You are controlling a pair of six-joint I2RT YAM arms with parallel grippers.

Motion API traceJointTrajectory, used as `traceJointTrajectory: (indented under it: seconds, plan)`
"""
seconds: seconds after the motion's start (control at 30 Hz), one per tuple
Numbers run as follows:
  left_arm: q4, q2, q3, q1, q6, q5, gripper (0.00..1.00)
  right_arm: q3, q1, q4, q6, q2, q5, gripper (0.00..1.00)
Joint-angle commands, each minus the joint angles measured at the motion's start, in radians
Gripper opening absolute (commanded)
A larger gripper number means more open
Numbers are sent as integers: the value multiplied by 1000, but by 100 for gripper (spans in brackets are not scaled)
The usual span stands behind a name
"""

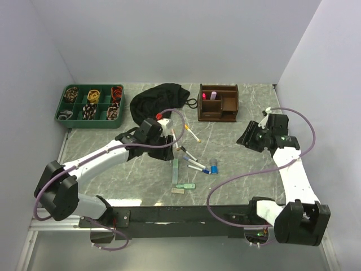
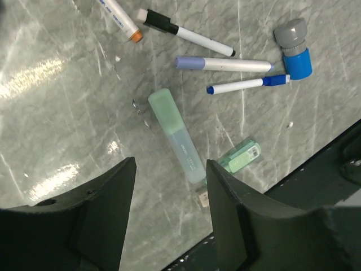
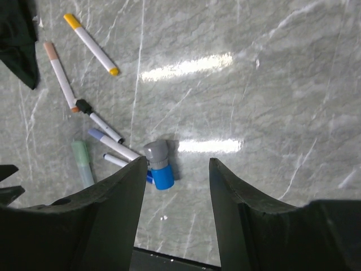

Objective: Sort the stationery into containers
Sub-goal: Pick up the stationery from the center of the board.

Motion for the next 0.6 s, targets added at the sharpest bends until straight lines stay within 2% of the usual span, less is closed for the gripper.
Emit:
traceJointTrajectory:
  seconds: [0.0, 0.2, 0.43, 0.57]
  plan:
    - [-1, 10, -4, 14, -108, 49, 58, -27, -8, -19, 24, -67, -21, 56]
    - [72, 133, 0, -11, -163, 79, 57, -67, -9, -31, 38, -113, -38, 56]
    - [85, 252, 46, -65, -185, -33, 57, -98, -17, 6, 103, -137, -83, 56]
    - [75, 315, 86, -97, -174, -78, 56, -99, -23, -7, 87, -137, -86, 56]
